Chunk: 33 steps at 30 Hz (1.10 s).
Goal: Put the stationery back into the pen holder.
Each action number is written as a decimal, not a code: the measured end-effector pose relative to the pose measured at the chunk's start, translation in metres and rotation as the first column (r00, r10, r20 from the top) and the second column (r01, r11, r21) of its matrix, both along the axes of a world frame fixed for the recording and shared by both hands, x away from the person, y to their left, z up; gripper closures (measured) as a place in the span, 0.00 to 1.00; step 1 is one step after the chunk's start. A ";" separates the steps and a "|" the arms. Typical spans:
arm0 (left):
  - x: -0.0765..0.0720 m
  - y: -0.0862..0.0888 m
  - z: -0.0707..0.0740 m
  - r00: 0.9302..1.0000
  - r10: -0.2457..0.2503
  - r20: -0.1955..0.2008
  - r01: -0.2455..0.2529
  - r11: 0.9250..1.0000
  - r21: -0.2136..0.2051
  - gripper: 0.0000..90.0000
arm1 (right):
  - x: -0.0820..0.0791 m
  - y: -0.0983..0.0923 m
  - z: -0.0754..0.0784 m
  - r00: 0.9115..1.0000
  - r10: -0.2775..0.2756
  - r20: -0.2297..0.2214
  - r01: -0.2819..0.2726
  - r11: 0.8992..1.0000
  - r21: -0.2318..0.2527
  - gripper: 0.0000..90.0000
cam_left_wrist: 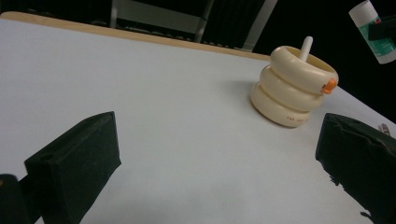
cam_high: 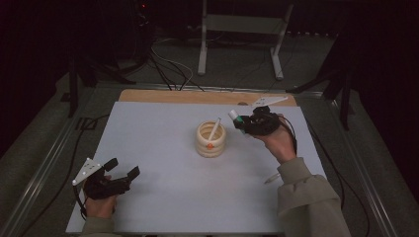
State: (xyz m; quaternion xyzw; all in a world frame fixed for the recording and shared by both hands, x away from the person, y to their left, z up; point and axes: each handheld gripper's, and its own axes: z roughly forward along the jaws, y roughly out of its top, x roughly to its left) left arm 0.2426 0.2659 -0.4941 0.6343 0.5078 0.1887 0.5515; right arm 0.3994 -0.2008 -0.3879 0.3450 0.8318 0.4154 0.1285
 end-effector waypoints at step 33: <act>0.000 0.000 -0.001 1.000 -0.005 0.000 0.005 1.000 -0.002 0.00 | 0.014 0.030 0.001 1.000 -0.009 -0.002 0.010 0.997 0.076 0.74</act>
